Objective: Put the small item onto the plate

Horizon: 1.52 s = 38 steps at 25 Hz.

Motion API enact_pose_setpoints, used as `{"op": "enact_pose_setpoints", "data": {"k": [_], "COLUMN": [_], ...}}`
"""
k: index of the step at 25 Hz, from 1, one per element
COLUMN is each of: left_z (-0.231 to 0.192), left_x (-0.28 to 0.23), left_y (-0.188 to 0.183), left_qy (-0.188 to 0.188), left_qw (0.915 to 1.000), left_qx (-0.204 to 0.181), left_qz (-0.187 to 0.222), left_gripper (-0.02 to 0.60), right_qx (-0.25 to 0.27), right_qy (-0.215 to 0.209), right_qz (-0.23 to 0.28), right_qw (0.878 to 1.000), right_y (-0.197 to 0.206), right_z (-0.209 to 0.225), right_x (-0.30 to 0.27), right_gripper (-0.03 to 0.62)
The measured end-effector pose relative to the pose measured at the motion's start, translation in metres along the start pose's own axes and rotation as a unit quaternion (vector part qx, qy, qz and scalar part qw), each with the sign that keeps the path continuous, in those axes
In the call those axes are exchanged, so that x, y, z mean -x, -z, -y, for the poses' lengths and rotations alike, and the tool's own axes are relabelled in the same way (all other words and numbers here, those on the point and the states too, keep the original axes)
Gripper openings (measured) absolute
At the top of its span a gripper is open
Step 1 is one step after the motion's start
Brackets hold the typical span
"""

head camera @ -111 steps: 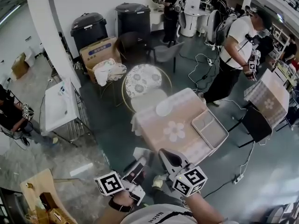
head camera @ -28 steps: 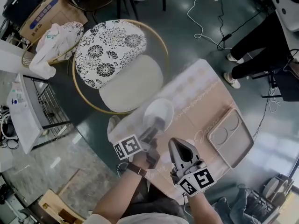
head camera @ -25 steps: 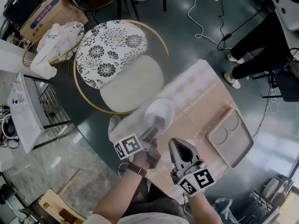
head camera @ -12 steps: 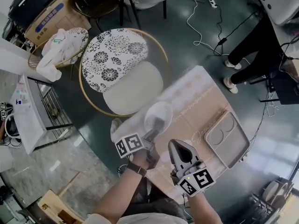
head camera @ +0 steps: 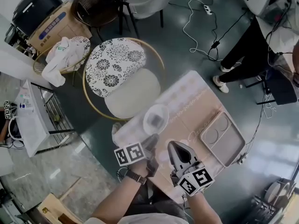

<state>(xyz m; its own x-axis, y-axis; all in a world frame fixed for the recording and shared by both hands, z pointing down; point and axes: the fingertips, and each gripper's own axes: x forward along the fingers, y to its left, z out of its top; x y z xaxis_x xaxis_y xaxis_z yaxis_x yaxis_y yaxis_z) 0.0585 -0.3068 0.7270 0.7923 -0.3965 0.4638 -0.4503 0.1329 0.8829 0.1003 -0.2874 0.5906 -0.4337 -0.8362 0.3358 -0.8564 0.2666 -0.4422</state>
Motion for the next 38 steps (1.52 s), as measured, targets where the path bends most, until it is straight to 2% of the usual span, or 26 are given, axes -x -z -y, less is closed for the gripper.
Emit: {"op": "enact_pose_setpoints", "data": {"k": [4, 7, 9, 12, 16, 27, 30, 38], "left_z": [0.05, 0.092, 0.122, 0.161, 0.198, 0.253, 0.26, 0.264], "left_x": [0.034, 0.065, 0.089, 0.125, 0.162, 0.237, 0.25, 0.269], "left_y": [0.008, 0.018, 0.026, 0.039, 0.06, 0.108, 0.117, 0.135], "left_qy": [0.024, 0.044, 0.057, 0.066, 0.07, 0.087, 0.09, 0.09], "left_qw": [0.9961, 0.9869, 0.9757, 0.9526, 0.926, 0.8845, 0.8792, 0.8717], "left_qx": [-0.085, -0.154, -0.208, -0.289, -0.355, -0.425, -0.429, -0.434], "left_qz": [0.008, 0.024, 0.04, 0.071, 0.107, 0.172, 0.187, 0.208], "left_gripper": [0.005, 0.005, 0.003, 0.003, 0.005, 0.005, 0.005, 0.005], "right_qx": [0.002, 0.01, 0.018, 0.031, 0.052, 0.098, 0.118, 0.144], "right_qy": [-0.003, -0.011, -0.017, -0.026, -0.042, -0.072, -0.079, -0.097], "right_qz": [-0.001, 0.002, 0.006, 0.011, 0.023, 0.061, 0.069, 0.08], "right_qw": [1.0, 1.0, 1.0, 0.999, 0.997, 0.991, 0.988, 0.982], "right_y": [-0.014, -0.026, -0.033, -0.042, -0.055, -0.079, -0.083, -0.081], "right_z": [-0.014, -0.028, -0.038, -0.054, -0.075, -0.134, -0.148, -0.174], "right_x": [0.013, 0.03, 0.044, 0.066, 0.093, 0.154, 0.167, 0.188], "right_gripper": [0.014, 0.014, 0.014, 0.014, 0.014, 0.014, 0.014, 0.014]}}
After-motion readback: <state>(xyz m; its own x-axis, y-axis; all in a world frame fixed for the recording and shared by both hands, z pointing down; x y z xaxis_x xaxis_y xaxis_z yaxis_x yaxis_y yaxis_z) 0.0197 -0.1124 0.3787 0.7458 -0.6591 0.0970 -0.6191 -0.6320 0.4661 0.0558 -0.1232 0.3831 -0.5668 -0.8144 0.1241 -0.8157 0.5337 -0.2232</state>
